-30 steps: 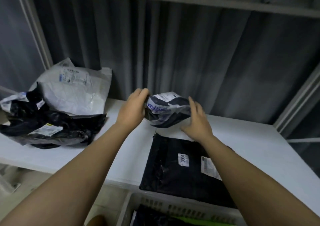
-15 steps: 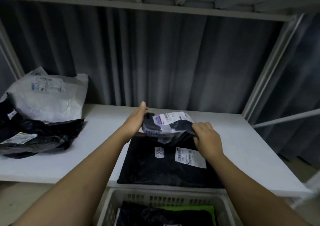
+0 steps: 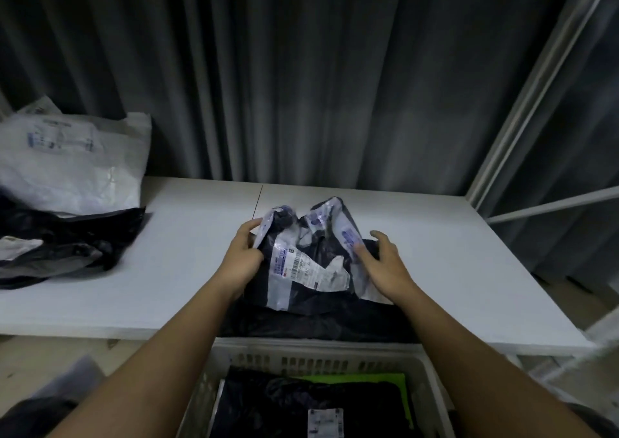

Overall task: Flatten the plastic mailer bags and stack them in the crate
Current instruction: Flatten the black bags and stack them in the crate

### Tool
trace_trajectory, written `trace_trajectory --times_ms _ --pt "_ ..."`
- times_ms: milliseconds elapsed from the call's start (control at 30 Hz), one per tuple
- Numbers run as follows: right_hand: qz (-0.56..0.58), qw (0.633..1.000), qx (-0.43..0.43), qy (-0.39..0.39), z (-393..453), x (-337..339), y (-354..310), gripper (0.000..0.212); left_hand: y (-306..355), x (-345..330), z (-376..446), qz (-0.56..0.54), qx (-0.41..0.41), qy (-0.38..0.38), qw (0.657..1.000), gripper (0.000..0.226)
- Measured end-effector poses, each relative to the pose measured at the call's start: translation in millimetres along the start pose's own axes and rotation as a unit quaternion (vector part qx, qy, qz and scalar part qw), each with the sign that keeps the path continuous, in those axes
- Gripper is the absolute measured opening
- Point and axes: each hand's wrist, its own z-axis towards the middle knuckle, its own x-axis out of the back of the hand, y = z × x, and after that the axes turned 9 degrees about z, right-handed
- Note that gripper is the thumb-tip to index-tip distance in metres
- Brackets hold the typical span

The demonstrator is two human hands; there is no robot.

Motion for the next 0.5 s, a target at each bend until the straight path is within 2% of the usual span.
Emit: trace_trajectory --times_ms 67,233,333,433,500 --pt "0.05 0.999 -0.016 -0.006 5.6 -8.5 -6.5 0.061 1.4 -2.4 0.1 0.0 0.001 -0.02 1.0 0.064" --pt "0.073 0.996 0.012 0.049 18.7 -17.8 -5.7 0.022 5.6 -2.6 2.2 -0.045 0.005 -0.031 0.998 0.046" --pt "0.073 0.993 0.054 0.078 24.5 -22.0 -3.8 0.026 3.7 -2.7 5.7 -0.019 0.008 -0.029 0.999 0.022" --pt "0.043 0.991 0.075 0.103 30.4 -20.9 -2.0 0.029 1.0 -6.3 13.3 0.089 -0.018 0.006 0.996 0.034" --pt "0.03 0.99 0.063 0.125 34.7 -14.1 2.7 0.033 1.1 -9.0 18.8 0.12 -0.02 0.038 0.992 0.039"
